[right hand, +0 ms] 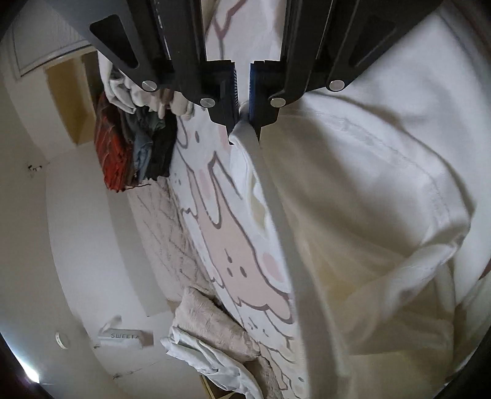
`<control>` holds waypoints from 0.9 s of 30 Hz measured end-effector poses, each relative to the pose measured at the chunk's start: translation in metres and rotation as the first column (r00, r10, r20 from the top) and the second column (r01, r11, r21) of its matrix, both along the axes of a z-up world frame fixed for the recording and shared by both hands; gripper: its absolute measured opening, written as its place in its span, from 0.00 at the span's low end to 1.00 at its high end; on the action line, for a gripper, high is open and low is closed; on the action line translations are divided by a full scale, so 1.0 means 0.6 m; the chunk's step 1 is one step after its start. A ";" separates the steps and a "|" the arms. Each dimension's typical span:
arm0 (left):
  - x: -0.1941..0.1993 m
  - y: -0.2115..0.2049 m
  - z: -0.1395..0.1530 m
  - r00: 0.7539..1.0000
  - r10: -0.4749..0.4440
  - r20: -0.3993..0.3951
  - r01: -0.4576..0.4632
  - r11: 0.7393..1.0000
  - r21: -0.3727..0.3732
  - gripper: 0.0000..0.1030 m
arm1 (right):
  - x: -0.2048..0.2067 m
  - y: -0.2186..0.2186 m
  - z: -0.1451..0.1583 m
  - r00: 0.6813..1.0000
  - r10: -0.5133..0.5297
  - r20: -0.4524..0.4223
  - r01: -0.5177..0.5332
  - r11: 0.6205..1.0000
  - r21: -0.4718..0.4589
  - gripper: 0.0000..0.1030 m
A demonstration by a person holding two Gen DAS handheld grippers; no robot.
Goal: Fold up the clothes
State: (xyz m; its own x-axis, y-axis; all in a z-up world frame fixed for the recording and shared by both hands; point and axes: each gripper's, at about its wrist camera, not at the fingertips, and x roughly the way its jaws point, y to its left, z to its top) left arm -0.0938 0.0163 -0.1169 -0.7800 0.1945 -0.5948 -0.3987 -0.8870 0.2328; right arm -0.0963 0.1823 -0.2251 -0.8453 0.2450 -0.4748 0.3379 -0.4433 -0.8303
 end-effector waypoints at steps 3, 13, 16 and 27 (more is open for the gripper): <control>-0.017 -0.015 0.032 0.998 0.063 -0.025 -0.062 0.996 0.072 0.07 | -0.006 0.005 0.053 0.999 -0.025 -0.034 0.024 0.999 -0.024 0.05; -0.036 -0.042 0.223 0.957 0.163 -0.240 -0.096 0.959 0.266 0.06 | -0.021 0.013 0.328 0.960 -0.058 -0.273 0.031 0.994 -0.104 0.05; -0.030 -0.044 0.283 0.936 0.175 -0.307 -0.091 0.958 0.271 0.06 | -0.012 0.014 0.402 0.934 -0.060 -0.353 0.023 0.994 -0.109 0.05; 0.056 -0.070 0.443 0.863 0.209 -0.460 -0.056 0.944 0.325 0.06 | 0.082 0.002 0.593 0.826 -0.048 -0.562 -0.017 0.994 -0.111 0.05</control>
